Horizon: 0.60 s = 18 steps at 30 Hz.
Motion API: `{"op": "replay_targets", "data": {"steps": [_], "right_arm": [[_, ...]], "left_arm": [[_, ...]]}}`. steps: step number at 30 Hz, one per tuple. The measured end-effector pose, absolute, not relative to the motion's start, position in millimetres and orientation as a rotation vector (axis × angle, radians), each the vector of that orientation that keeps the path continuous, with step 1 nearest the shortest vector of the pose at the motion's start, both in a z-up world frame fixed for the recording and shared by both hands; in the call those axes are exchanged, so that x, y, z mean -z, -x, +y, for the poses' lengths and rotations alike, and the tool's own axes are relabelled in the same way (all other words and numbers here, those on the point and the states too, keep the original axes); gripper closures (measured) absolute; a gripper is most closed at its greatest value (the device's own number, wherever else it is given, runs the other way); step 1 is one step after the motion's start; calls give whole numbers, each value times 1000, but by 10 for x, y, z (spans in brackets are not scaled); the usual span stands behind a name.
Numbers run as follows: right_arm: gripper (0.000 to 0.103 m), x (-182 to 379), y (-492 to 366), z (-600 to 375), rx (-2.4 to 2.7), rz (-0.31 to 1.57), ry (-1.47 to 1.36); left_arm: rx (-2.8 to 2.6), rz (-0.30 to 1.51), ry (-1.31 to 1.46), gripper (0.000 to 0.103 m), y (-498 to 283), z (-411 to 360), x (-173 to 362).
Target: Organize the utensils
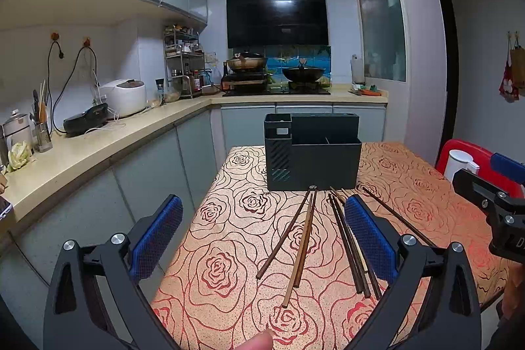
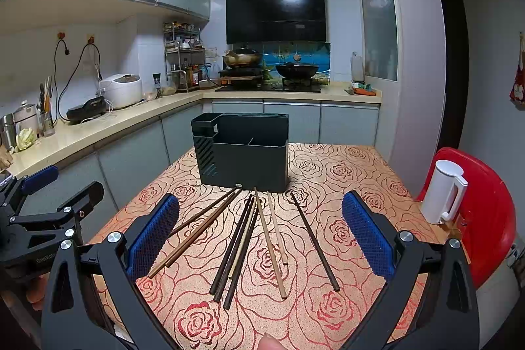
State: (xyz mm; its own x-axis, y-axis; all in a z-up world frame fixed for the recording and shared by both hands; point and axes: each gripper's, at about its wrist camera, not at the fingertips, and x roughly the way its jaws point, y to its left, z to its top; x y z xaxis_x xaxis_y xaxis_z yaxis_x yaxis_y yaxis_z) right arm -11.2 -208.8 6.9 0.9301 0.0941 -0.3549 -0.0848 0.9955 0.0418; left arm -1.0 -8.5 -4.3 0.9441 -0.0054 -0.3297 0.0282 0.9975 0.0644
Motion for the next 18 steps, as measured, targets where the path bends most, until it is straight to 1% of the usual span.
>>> {"op": "replay_targets", "data": {"steps": [18], "right_arm": [[7, -84, 136, -2083, -92, 360, -24]], "left_arm": [[22, 340, -67, 7, 22, -93, 66]]}}
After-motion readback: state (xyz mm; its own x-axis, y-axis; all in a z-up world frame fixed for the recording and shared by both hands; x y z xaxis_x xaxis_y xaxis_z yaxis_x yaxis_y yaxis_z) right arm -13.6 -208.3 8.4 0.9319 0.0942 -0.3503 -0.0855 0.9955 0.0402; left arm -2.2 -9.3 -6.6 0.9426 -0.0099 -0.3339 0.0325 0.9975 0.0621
